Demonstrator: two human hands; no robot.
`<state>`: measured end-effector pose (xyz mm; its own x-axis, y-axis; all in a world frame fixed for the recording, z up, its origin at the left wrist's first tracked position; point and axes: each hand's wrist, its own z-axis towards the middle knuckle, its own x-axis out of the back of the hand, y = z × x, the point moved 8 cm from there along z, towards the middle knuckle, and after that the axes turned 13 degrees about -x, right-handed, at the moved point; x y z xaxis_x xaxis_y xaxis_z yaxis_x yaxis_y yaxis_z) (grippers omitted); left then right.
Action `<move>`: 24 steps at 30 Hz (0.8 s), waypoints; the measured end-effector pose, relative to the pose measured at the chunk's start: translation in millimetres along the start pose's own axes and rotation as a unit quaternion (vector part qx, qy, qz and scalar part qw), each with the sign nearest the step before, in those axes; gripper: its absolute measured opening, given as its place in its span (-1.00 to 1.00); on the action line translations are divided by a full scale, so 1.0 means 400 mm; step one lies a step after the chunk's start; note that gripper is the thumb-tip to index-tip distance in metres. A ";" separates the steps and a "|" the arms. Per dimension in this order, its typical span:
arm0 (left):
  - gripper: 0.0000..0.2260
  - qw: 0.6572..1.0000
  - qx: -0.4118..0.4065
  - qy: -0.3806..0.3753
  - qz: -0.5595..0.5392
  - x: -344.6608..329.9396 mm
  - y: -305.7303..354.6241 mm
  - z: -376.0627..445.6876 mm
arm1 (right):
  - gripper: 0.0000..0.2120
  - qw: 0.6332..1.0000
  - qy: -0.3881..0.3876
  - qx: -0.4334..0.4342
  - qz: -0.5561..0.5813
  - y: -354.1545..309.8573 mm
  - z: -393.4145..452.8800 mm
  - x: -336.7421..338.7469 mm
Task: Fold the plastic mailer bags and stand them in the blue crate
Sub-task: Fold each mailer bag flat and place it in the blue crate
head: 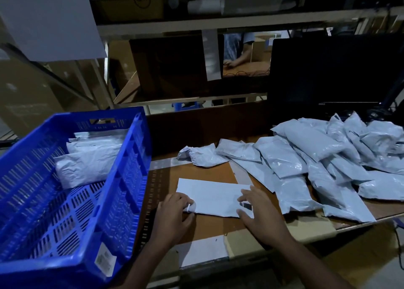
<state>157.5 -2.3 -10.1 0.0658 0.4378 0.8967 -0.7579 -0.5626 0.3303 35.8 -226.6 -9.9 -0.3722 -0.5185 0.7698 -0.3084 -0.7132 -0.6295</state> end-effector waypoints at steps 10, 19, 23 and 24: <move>-0.94 0.999 0.017 0.014 0.024 0.019 0.002 0.004 | -0.86 0.992 0.021 0.047 -0.114 -0.001 -0.017 -0.027; -0.85 0.993 0.033 0.082 -0.075 0.118 0.048 0.029 | -0.93 0.986 0.144 -0.036 0.078 -0.063 0.015 0.134; -0.68 0.966 0.104 0.144 -0.185 0.141 0.030 0.036 | -0.96 0.983 0.158 -0.046 0.083 -0.073 0.071 0.174; -0.62 0.958 0.126 0.166 -0.199 0.143 0.017 0.036 | -0.96 0.984 0.154 -0.054 0.075 -0.068 0.083 0.171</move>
<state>165.4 8.6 47.7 0.0746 0.8277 0.5562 -0.5330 -0.4383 0.7238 47.7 -258.3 63.3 -0.6639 -0.4343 0.6088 -0.3150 -0.5759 -0.7544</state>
